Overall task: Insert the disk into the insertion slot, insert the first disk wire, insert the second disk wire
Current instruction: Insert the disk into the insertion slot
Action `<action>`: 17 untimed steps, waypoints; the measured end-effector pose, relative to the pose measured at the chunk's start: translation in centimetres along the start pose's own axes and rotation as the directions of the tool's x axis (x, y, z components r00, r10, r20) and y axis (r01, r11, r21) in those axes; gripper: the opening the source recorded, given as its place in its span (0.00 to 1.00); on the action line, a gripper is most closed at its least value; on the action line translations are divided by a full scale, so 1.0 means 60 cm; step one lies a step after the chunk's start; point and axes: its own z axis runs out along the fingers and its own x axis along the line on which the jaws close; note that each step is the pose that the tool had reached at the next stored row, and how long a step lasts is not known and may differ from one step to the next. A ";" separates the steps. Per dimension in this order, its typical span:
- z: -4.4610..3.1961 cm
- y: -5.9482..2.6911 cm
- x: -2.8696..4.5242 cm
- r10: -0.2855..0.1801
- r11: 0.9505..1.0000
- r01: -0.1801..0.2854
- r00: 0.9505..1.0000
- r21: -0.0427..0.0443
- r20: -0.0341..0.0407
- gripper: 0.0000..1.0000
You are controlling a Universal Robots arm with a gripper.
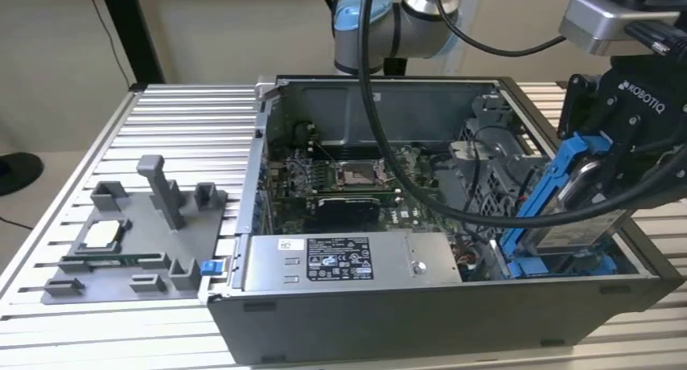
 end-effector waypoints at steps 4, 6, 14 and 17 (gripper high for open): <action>0.010 0.001 0.000 0.000 1.000 0.000 1.000 0.000 0.000 0.00; 0.016 0.001 0.000 0.001 1.000 -0.001 1.000 0.000 0.000 0.00; 0.040 0.000 0.000 0.002 1.000 -0.002 1.000 0.000 0.000 0.00; 0.043 0.000 0.000 0.002 1.000 -0.002 1.000 0.000 0.000 0.00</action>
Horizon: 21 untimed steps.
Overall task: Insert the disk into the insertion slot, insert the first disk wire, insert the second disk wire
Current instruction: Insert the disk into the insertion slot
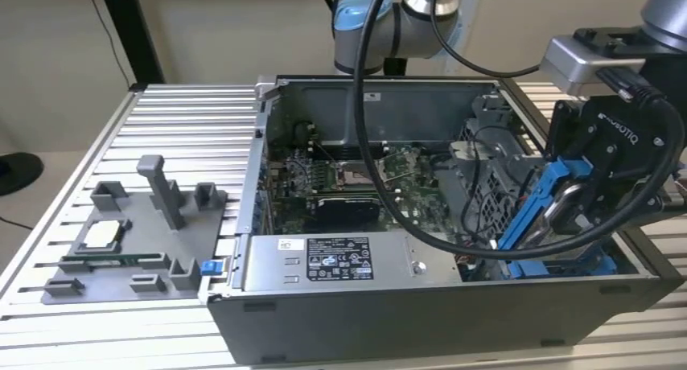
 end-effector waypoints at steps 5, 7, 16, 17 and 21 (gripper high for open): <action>0.000 0.000 0.000 0.000 1.000 0.000 1.000 -0.001 0.000 1.00; 0.000 0.000 0.000 0.000 1.000 0.000 1.000 -0.001 0.000 1.00; 0.000 -0.001 0.000 0.000 1.000 0.000 1.000 -0.001 0.000 1.00; 0.001 -0.001 0.000 0.000 1.000 0.000 1.000 -0.001 0.000 1.00; 0.003 -0.007 -0.003 0.000 1.000 0.000 1.000 -0.001 0.000 1.00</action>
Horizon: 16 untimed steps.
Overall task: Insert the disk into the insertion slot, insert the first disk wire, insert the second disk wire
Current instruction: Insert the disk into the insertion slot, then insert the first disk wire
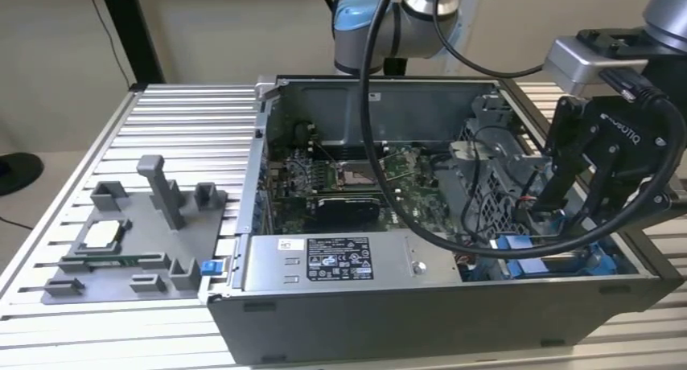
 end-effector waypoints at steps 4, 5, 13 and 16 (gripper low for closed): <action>0.004 -0.003 -0.009 0.000 1.000 0.000 1.000 0.000 0.003 1.00; 0.005 -0.004 -0.010 0.001 1.000 -0.001 1.000 0.000 0.005 1.00; 0.013 -0.006 -0.011 0.047 0.999 -0.047 0.998 -0.002 0.039 1.00; 0.015 -0.007 -0.011 0.069 0.998 -0.069 0.997 -0.002 0.046 1.00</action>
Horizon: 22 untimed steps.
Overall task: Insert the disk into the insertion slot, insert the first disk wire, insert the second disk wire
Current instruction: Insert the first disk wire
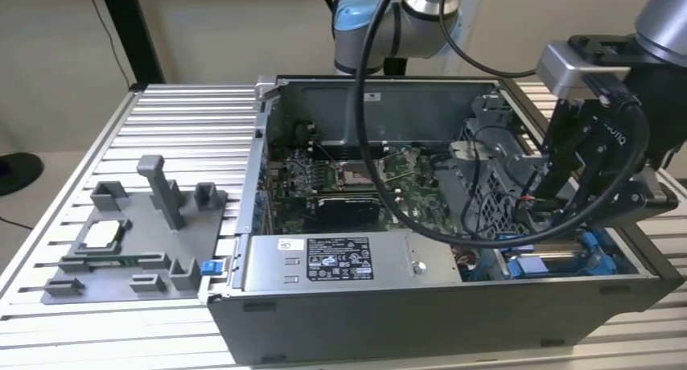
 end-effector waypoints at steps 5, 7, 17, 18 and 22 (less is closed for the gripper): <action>0.000 0.000 0.000 0.053 0.999 -0.053 0.999 0.002 0.003 1.00; 0.000 0.000 0.000 0.075 0.997 -0.075 0.997 0.003 0.006 1.00; 0.009 -0.003 -0.014 0.107 0.994 -0.107 0.994 0.000 0.027 1.00; 0.010 -0.006 -0.016 0.107 0.994 -0.107 0.994 -0.001 0.029 1.00; 0.014 -0.012 -0.021 0.107 0.994 -0.107 0.994 -0.002 0.035 1.00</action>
